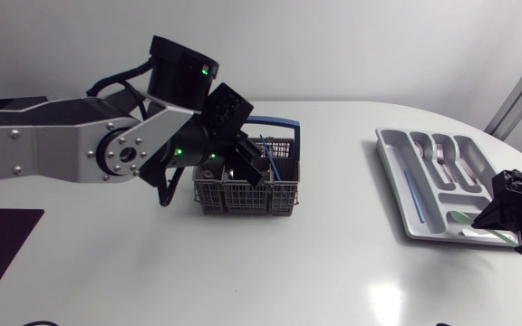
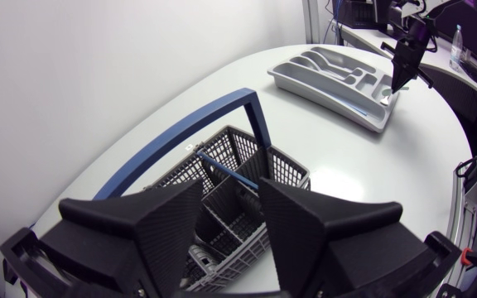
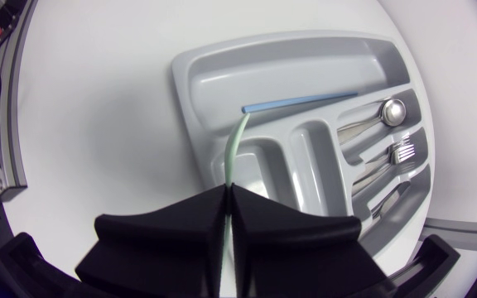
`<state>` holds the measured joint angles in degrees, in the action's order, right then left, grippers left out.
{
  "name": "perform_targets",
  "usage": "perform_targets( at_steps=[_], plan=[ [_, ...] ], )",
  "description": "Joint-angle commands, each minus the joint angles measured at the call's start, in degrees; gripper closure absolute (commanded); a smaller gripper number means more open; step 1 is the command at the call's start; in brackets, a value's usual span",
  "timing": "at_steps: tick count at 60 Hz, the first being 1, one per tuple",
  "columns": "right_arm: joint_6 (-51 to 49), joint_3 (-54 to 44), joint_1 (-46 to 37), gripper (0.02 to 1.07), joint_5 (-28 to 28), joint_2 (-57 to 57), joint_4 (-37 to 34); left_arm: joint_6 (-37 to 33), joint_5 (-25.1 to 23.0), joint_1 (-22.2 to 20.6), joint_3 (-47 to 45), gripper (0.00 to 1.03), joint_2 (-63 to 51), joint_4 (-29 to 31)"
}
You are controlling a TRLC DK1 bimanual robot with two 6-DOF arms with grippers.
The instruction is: Unload the cutlery basket into the drawer organizer.
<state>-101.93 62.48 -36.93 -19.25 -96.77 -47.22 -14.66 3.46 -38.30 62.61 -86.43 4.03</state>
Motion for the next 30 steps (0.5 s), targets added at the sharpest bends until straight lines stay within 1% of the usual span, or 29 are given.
perform_targets(
  at_steps=[1, 7, 14, 19, 27, 28, 30],
  plan=[
    [-6.5, 2.2, -1.0, 1.01, 1.1, -3.3, 0.1, 2.1, -0.4, 0.9, -2.1, 0.55, -1.3, -1.4],
    [-10.4, 2.9, -1.2, 1.01, 2.5, -4.7, 1.4, 2.7, -0.8, 1.2, -2.6, 0.55, -1.5, -2.5],
    [-13.9, 2.2, -1.7, 1.01, 3.5, -6.1, 8.3, 3.8, -1.3, 2.2, -3.1, 0.55, -1.5, -3.3],
    [-16.6, 1.9, -1.9, 1.01, 4.5, -6.9, 10.5, 4.5, -2.0, 2.8, -3.7, 0.55, -1.5, -4.1],
    [-17.7, 1.3, -1.9, 1.01, 6.0, -8.6, 13.8, 5.3, -3.0, 3.7, -4.6, 0.55, -1.5, -5.3],
    [-17.7, 1.2, -1.9, 1.00, 6.1, -8.7, 13.9, 5.5, -3.2, 3.8, -4.7, 0.55, -1.5, -5.4],
    [-17.6, 1.2, -1.9, 0.90, 6.0, -8.6, 14.0, 5.9, -4.1, 3.9, -4.9, 0.55, -1.5, -5.7]
  ],
)
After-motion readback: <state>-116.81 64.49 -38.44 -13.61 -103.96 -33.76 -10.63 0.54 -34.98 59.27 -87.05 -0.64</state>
